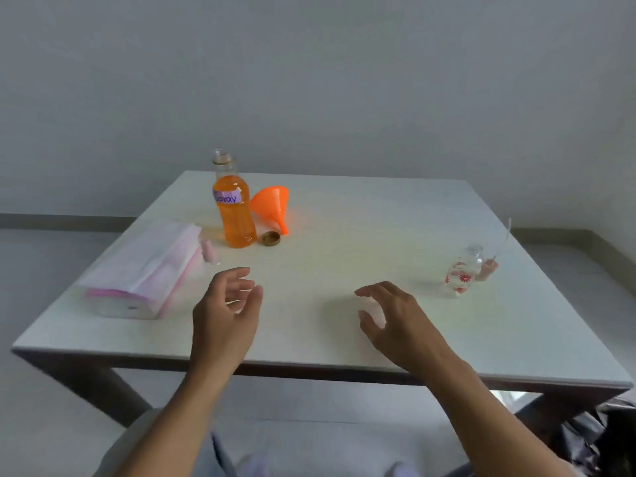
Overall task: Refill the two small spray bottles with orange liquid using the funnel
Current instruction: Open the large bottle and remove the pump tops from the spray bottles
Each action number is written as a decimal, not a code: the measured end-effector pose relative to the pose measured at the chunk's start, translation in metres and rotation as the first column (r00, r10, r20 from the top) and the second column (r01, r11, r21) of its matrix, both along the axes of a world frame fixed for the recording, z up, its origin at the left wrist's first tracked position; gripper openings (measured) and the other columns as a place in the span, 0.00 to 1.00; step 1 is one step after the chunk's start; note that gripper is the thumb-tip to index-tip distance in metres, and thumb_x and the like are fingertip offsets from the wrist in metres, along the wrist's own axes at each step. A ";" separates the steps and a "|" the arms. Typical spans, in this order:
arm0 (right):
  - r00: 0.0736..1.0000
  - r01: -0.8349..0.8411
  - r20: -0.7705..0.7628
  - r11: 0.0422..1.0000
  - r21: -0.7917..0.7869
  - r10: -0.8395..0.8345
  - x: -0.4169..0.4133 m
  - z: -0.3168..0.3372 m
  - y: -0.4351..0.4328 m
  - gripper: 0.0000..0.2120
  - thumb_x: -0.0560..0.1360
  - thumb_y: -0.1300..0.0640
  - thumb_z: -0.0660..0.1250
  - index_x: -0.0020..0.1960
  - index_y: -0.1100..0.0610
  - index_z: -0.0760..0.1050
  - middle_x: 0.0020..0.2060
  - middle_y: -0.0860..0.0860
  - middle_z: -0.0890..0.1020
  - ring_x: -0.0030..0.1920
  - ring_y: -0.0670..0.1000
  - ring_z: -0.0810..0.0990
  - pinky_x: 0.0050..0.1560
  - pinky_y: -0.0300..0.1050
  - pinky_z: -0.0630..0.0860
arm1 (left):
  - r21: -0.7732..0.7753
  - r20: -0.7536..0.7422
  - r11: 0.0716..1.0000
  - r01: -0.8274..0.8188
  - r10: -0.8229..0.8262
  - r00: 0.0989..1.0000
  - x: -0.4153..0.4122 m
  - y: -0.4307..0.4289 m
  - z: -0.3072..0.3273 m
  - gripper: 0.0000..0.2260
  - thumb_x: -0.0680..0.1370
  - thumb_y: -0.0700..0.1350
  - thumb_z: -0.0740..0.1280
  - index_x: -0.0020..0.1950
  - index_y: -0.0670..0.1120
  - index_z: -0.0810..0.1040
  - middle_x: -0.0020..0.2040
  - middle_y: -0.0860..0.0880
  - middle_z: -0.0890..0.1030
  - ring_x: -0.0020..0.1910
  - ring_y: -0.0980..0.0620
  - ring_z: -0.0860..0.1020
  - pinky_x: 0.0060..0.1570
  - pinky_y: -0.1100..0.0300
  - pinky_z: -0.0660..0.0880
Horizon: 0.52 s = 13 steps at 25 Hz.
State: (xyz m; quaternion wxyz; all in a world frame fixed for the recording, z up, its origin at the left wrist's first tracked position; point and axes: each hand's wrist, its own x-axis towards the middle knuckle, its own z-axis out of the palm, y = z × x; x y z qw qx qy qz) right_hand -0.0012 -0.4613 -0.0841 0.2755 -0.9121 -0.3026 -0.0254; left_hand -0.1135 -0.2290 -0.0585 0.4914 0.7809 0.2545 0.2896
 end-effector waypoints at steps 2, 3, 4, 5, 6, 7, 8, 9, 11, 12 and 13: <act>0.996 -0.083 0.002 0.991 -0.108 0.084 -0.002 -0.007 0.029 0.25 0.82 0.45 0.61 0.77 0.49 0.65 0.76 0.45 0.68 0.76 0.48 0.66 0.75 0.43 0.64 | -0.058 0.034 0.983 -0.176 0.178 0.983 -0.008 0.021 0.001 0.19 0.76 0.46 0.71 0.63 0.51 0.69 0.56 0.52 0.78 0.52 0.53 0.78 0.42 0.68 0.71; 0.994 -0.110 -0.013 0.981 -0.161 0.109 -0.001 -0.011 0.041 0.28 0.83 0.43 0.58 0.81 0.51 0.59 0.80 0.45 0.61 0.81 0.48 0.57 0.79 0.43 0.56 | -0.063 0.017 0.977 -0.205 0.207 0.978 -0.006 0.029 0.000 0.23 0.75 0.45 0.71 0.66 0.50 0.66 0.60 0.50 0.76 0.54 0.51 0.77 0.43 0.68 0.71; 0.993 -0.122 -0.026 0.970 -0.208 0.119 0.000 -0.013 0.050 0.30 0.84 0.42 0.54 0.82 0.52 0.54 0.82 0.46 0.55 0.82 0.47 0.51 0.80 0.44 0.49 | -0.055 -0.018 0.977 -0.208 0.207 0.978 -0.002 0.034 -0.003 0.27 0.75 0.45 0.72 0.69 0.50 0.62 0.64 0.48 0.73 0.59 0.50 0.76 0.47 0.67 0.71; 0.993 -0.121 -0.024 0.962 -0.244 0.119 0.001 -0.015 0.055 0.30 0.84 0.42 0.51 0.83 0.52 0.51 0.83 0.47 0.52 0.82 0.47 0.48 0.81 0.44 0.45 | -0.044 -0.063 0.979 -0.200 0.197 0.978 0.005 0.039 -0.006 0.30 0.75 0.45 0.71 0.72 0.49 0.59 0.68 0.48 0.70 0.63 0.49 0.73 0.52 0.64 0.72; 0.993 -0.115 -0.011 0.957 -0.266 0.116 0.002 -0.017 0.058 0.31 0.84 0.42 0.49 0.83 0.52 0.50 0.83 0.47 0.51 0.82 0.47 0.47 0.81 0.44 0.43 | -0.034 -0.107 0.980 -0.194 0.190 0.976 0.013 0.045 -0.009 0.31 0.76 0.45 0.71 0.74 0.49 0.57 0.71 0.47 0.67 0.67 0.48 0.70 0.55 0.60 0.71; 0.994 -0.105 0.003 0.957 -0.271 0.110 0.003 -0.018 0.060 0.31 0.84 0.42 0.49 0.83 0.52 0.49 0.83 0.47 0.51 0.82 0.47 0.47 0.81 0.45 0.43 | -0.028 -0.137 0.982 -0.188 0.182 0.974 0.021 0.050 -0.013 0.31 0.77 0.46 0.70 0.75 0.48 0.57 0.72 0.47 0.66 0.68 0.48 0.68 0.56 0.58 0.70; 0.995 -0.097 0.012 0.959 -0.265 0.104 0.003 -0.019 0.060 0.31 0.84 0.41 0.49 0.83 0.52 0.50 0.83 0.47 0.52 0.82 0.46 0.47 0.81 0.44 0.43 | -0.024 -0.151 0.985 -0.171 0.165 0.975 0.029 0.056 -0.017 0.29 0.77 0.46 0.69 0.75 0.47 0.59 0.72 0.47 0.67 0.68 0.48 0.69 0.55 0.58 0.69; 0.995 -0.093 0.017 0.962 -0.258 0.101 0.004 -0.021 0.058 0.31 0.84 0.41 0.48 0.83 0.51 0.50 0.83 0.47 0.52 0.82 0.46 0.48 0.81 0.44 0.44 | -0.012 -0.162 0.990 -0.140 0.136 0.977 0.036 0.061 -0.020 0.26 0.78 0.48 0.67 0.73 0.46 0.62 0.70 0.47 0.70 0.66 0.48 0.72 0.54 0.59 0.69; 0.994 -0.097 0.020 0.966 -0.241 0.104 0.005 -0.024 0.056 0.32 0.82 0.38 0.47 0.83 0.50 0.53 0.82 0.46 0.54 0.82 0.45 0.49 0.81 0.45 0.46 | 0.020 -0.208 0.999 -0.027 0.031 0.978 0.050 0.065 -0.023 0.20 0.77 0.53 0.68 0.66 0.49 0.71 0.62 0.50 0.78 0.58 0.51 0.77 0.48 0.61 0.71; 0.994 -0.102 0.016 0.968 -0.229 0.108 0.006 -0.025 0.056 0.33 0.81 0.36 0.47 0.82 0.50 0.55 0.82 0.45 0.55 0.82 0.45 0.51 0.81 0.45 0.47 | 0.026 -0.228 0.998 0.058 -0.051 0.972 0.055 0.064 -0.023 0.19 0.75 0.56 0.70 0.62 0.50 0.74 0.58 0.52 0.80 0.54 0.53 0.78 0.45 0.62 0.72; 0.994 -0.104 0.002 0.975 -0.198 0.106 0.006 -0.025 0.055 0.32 0.81 0.37 0.50 0.81 0.49 0.58 0.81 0.45 0.58 0.81 0.46 0.53 0.81 0.45 0.50 | 0.029 -0.239 0.989 0.148 -0.137 0.961 0.059 0.061 -0.022 0.19 0.73 0.58 0.72 0.59 0.52 0.77 0.53 0.54 0.82 0.51 0.55 0.79 0.44 0.63 0.73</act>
